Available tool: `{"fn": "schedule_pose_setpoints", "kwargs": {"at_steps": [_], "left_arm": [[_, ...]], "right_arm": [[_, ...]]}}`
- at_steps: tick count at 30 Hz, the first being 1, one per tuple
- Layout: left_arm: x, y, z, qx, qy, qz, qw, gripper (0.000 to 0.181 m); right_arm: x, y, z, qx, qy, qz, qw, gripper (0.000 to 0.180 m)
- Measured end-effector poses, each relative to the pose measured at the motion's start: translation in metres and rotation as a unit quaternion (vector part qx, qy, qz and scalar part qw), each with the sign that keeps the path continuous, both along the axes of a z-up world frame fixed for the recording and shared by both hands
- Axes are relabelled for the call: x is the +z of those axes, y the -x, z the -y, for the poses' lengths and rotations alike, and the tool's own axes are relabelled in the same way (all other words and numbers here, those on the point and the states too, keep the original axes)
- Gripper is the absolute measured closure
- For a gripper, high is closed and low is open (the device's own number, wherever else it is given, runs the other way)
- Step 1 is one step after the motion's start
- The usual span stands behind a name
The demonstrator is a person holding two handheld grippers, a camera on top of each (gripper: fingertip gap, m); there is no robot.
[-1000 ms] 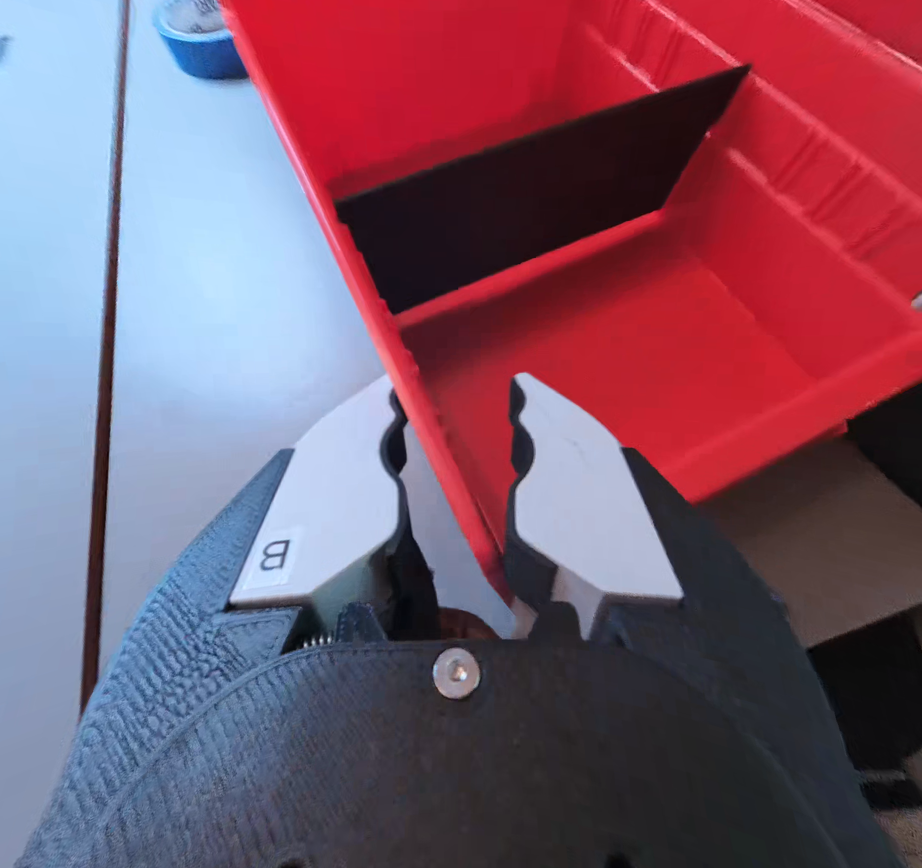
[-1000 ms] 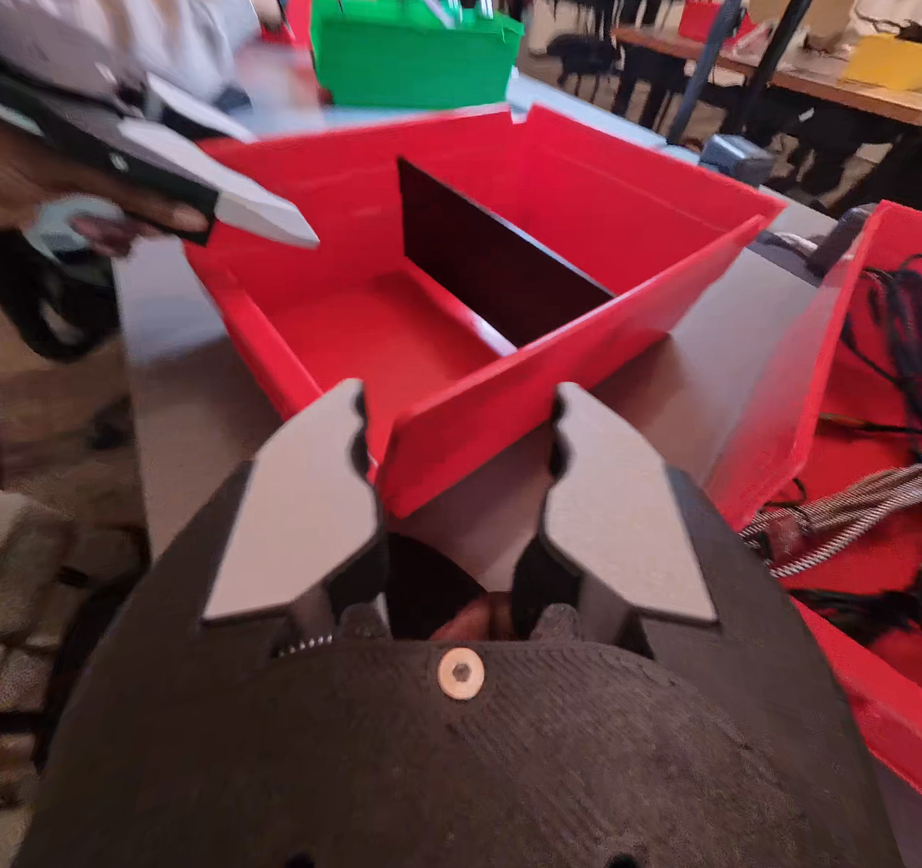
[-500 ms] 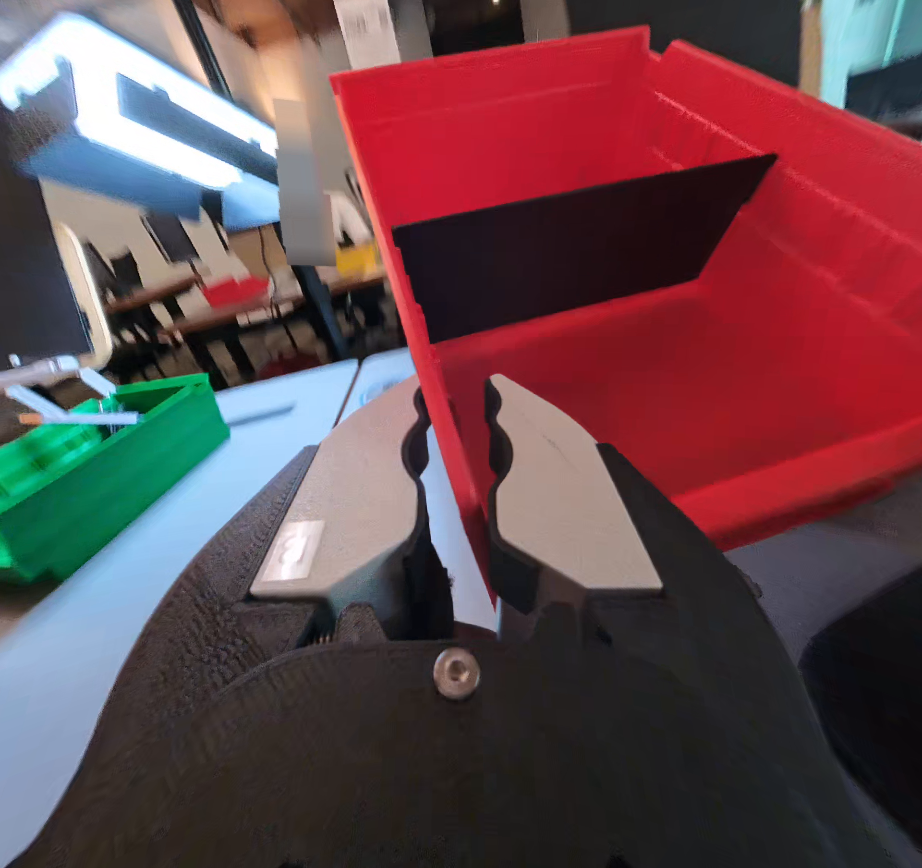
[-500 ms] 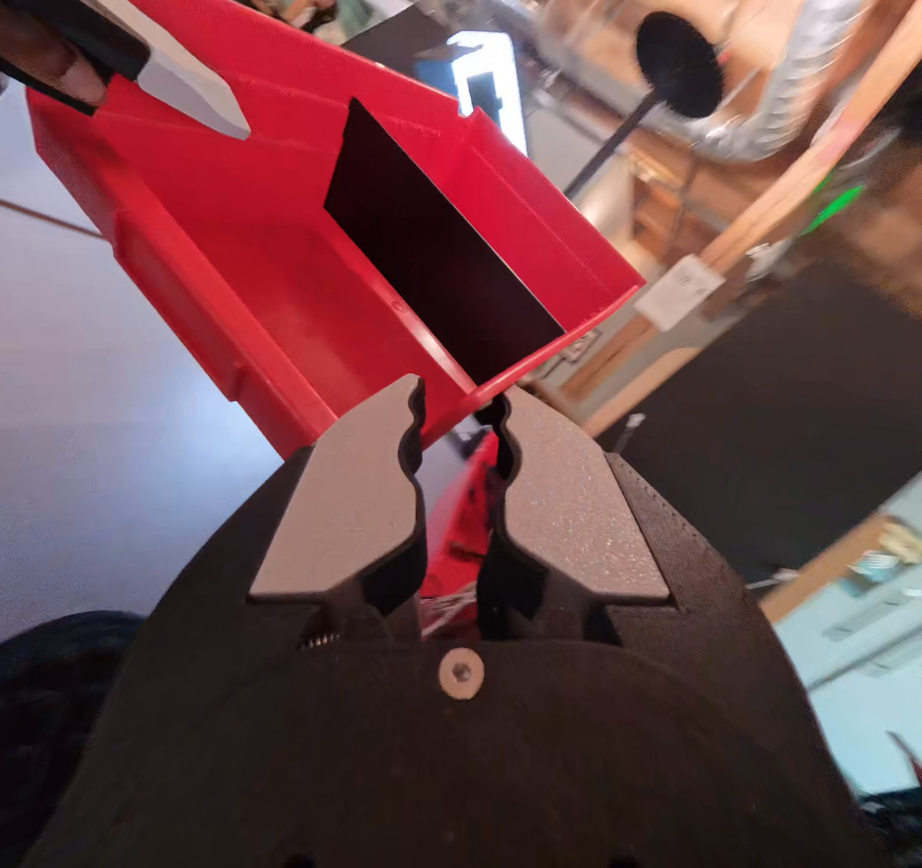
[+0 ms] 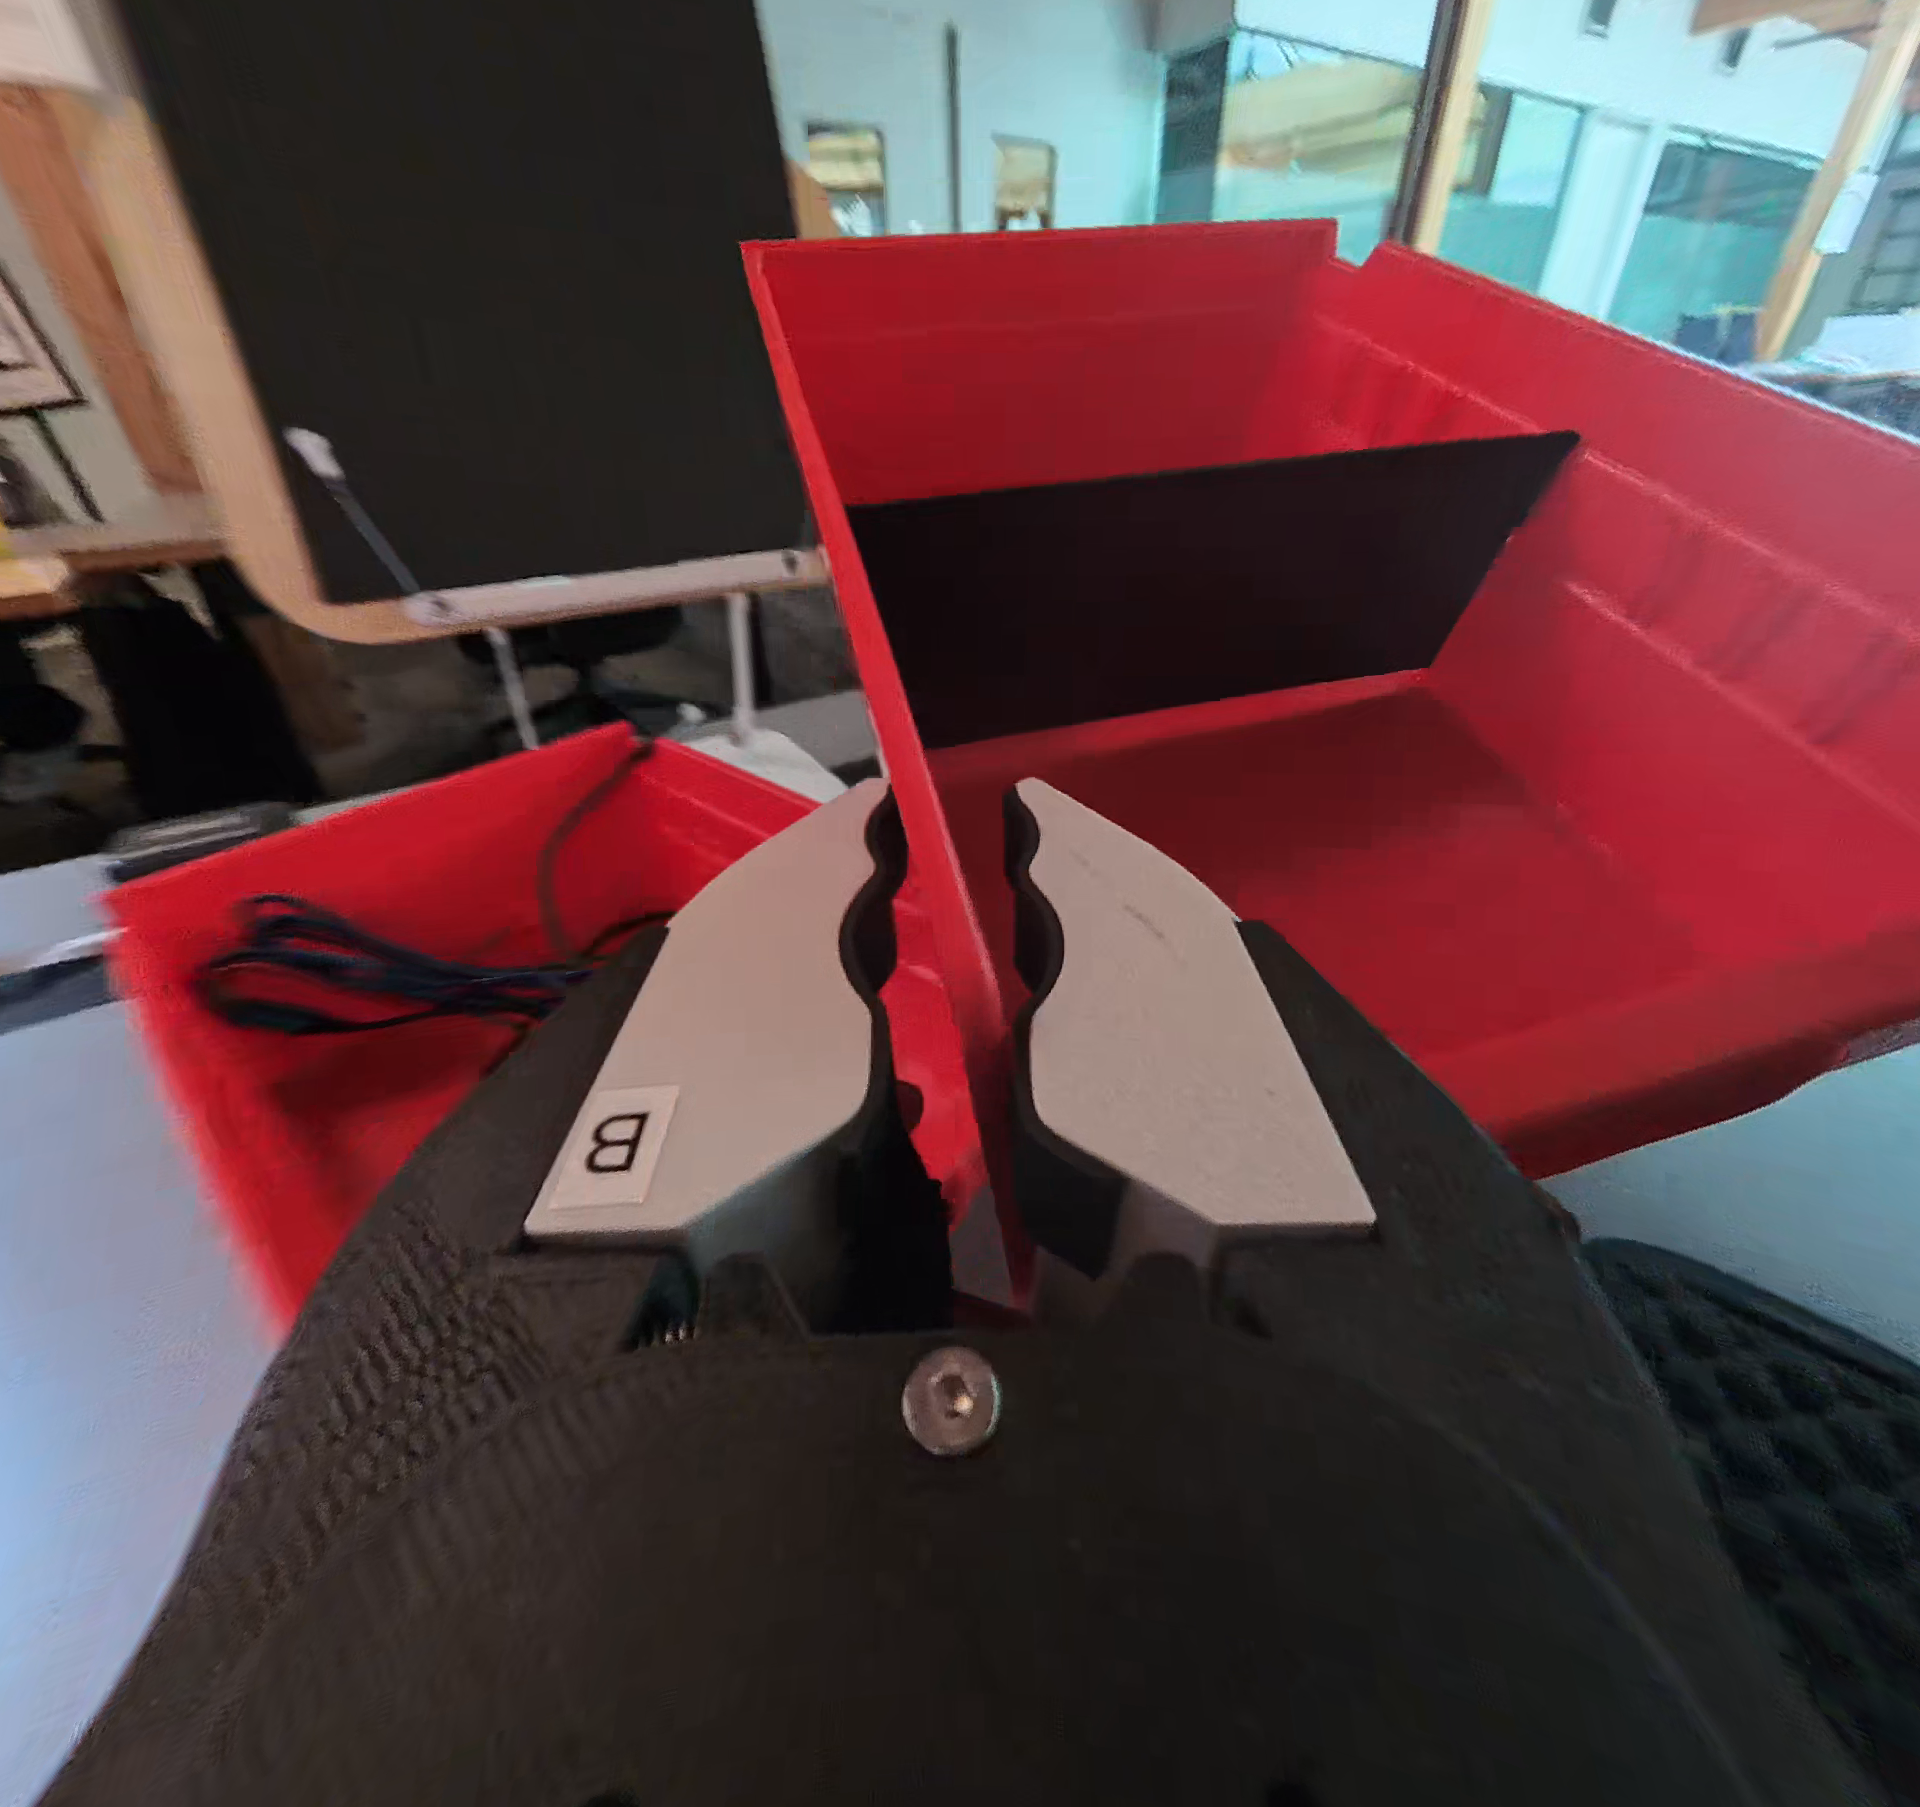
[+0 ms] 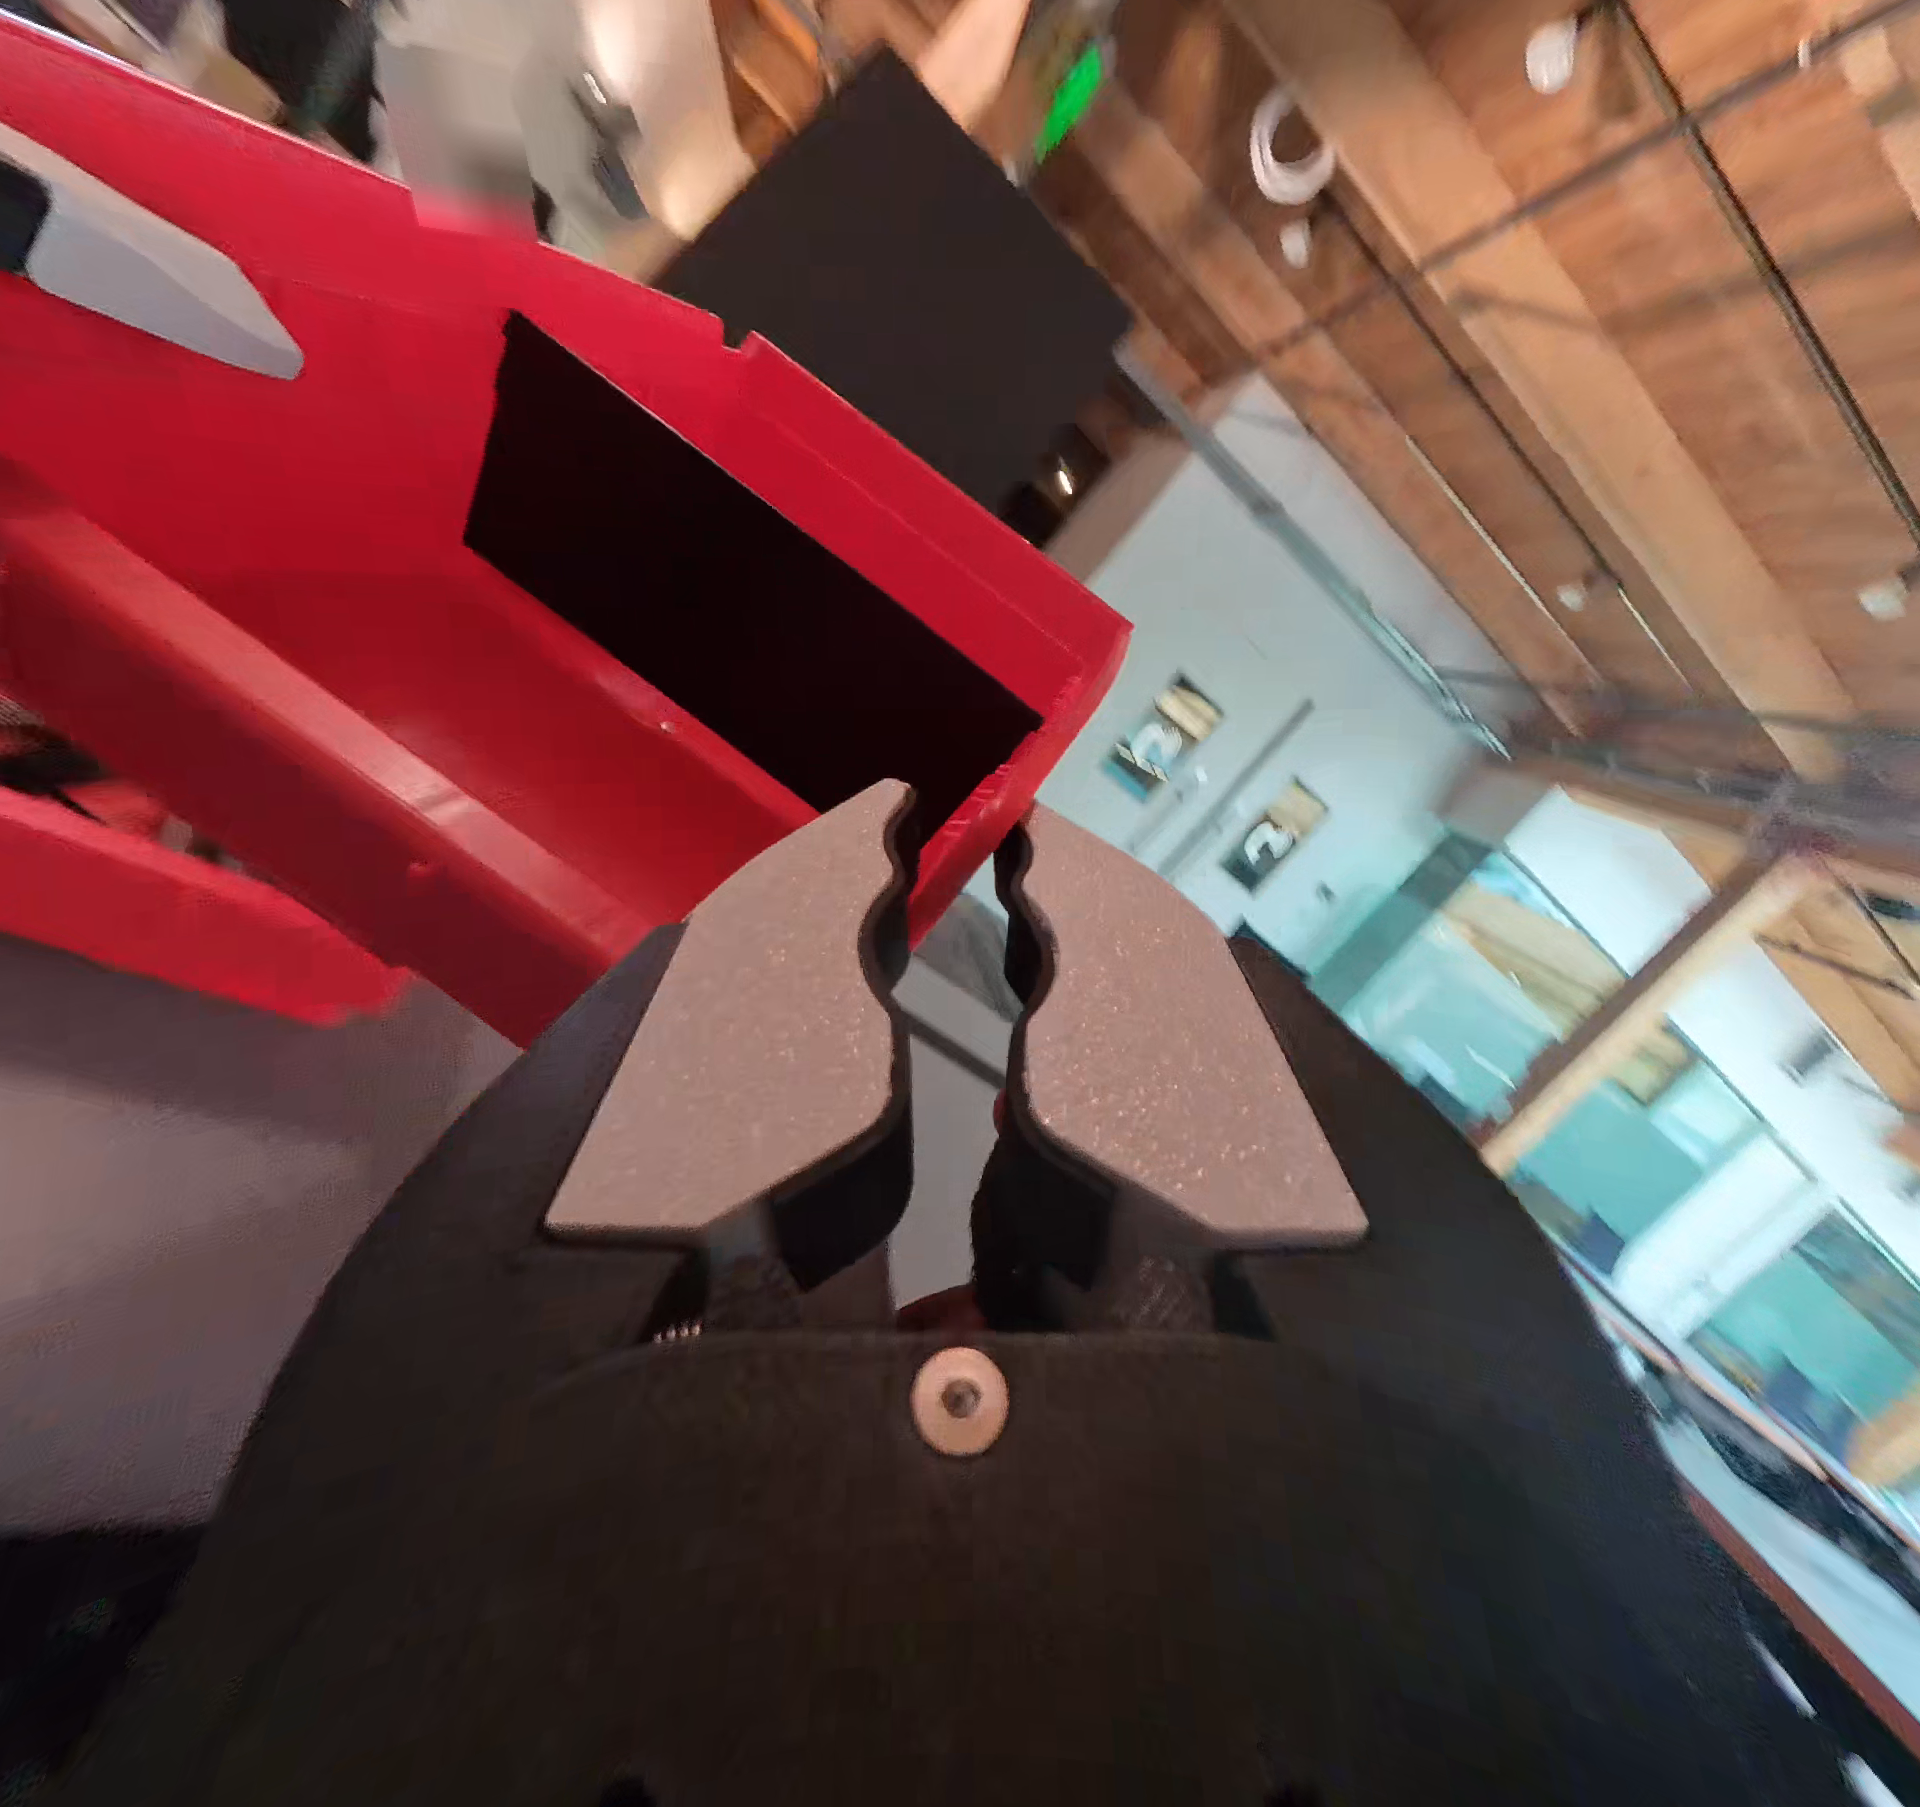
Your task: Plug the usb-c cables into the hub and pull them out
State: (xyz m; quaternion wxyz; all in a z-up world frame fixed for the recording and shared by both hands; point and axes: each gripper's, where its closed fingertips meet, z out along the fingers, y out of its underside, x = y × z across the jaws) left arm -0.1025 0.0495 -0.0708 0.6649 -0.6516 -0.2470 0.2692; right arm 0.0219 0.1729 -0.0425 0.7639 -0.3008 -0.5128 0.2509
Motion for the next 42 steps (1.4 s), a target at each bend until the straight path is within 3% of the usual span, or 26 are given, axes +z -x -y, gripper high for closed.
{"fn": "schedule_pose_setpoints", "kwargs": {"at_steps": [4,8,16,22,23,26,30,36,38,42], "left_arm": [[-0.031,-0.006,-0.068,-0.055,0.043,0.048,0.996,0.163],[-0.067,-0.005,-0.103,-0.073,0.068,0.082,0.992,0.162],[-0.110,-0.004,-0.124,-0.089,0.108,0.125,0.982,0.157],[-0.116,-0.009,-0.127,-0.130,0.113,0.129,0.977,0.146],[-0.113,-0.013,-0.126,-0.137,0.114,0.114,0.977,0.139],[-0.085,-0.021,-0.110,-0.115,0.108,0.004,0.987,0.122],[-0.061,-0.032,-0.065,-0.080,0.170,-0.130,0.973,0.122],[-0.151,0.002,0.004,-0.079,0.380,-0.020,0.921,0.125],[-0.161,0.014,0.014,-0.055,0.414,0.001,0.909,0.129],[-0.163,0.025,0.019,-0.025,0.451,-0.048,0.891,0.138]], "right_arm": [[-0.024,-0.017,-0.058,-0.061,0.034,0.038,0.997,0.168],[-0.055,-0.018,-0.091,-0.090,0.043,0.093,0.991,0.168],[-0.104,-0.010,-0.117,-0.062,0.115,0.152,0.980,0.166],[-0.126,-0.005,-0.127,-0.037,0.195,0.174,0.965,0.166],[-0.129,-0.005,-0.128,-0.026,0.214,0.182,0.959,0.164],[-0.119,-0.008,-0.136,-0.014,0.235,0.148,0.961,0.128],[-0.084,-0.019,-0.126,0.036,0.194,0.071,0.978,0.098],[-0.101,-0.004,-0.045,0.153,0.136,0.219,0.954,0.107],[-0.112,0.006,-0.022,0.170,0.114,0.253,0.946,0.109],[-0.127,0.025,0.009,0.194,0.089,0.287,0.934,0.113]]}}
